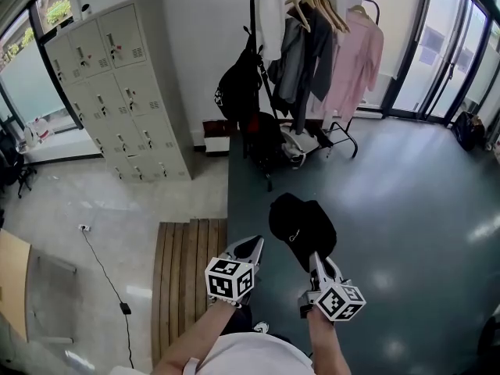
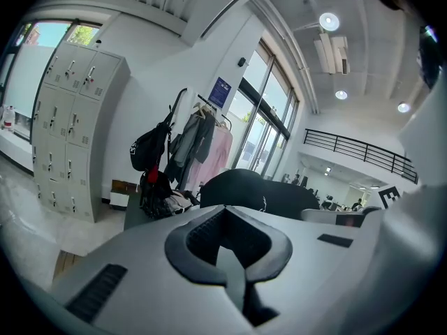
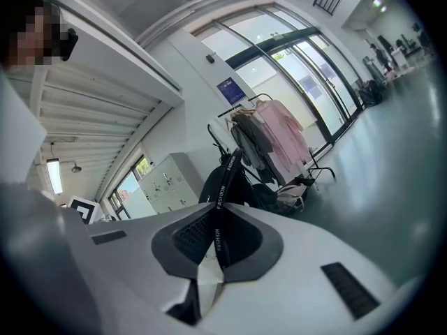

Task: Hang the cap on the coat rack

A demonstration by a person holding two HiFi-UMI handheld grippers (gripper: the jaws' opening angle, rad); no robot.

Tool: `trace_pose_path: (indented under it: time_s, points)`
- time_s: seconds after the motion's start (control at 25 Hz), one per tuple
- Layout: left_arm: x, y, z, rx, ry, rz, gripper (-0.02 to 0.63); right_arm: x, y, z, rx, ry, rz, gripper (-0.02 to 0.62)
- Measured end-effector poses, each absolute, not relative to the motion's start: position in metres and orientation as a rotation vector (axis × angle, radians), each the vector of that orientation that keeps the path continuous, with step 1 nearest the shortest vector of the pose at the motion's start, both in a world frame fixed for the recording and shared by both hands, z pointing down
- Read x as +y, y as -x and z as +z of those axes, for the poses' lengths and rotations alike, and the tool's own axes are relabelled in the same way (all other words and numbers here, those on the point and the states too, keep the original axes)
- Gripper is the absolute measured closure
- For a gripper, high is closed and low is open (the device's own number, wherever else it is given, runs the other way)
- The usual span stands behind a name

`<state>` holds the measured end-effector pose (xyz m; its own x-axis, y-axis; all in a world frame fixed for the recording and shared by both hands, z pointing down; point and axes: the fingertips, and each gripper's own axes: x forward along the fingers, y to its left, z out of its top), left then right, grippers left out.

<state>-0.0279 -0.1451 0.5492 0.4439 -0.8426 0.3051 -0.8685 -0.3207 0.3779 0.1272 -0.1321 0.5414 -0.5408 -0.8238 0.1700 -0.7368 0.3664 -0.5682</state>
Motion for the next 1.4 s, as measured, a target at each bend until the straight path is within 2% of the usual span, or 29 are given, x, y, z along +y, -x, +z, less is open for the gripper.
trace_pose_path:
  time_s: [0.4, 1.0, 1.4]
  points:
    - [-0.221, 0.079, 0.544, -1.461, -2.191, 0.035, 0.603, -0.212, -0.072, 0.535, 2.535, 1.378, -0.908, 0.578]
    - [-0.358, 0.202, 0.535, -1.51, -2.151, 0.009, 0.603, -0.354, 0.046, 0.528, 2.564, 1.338, -0.928, 0.578]
    - [-0.399, 0.257, 0.546, -1.47, -2.147, 0.037, 0.603, -0.399, 0.107, 0.533, 2.583, 1.353, -0.952, 0.578]
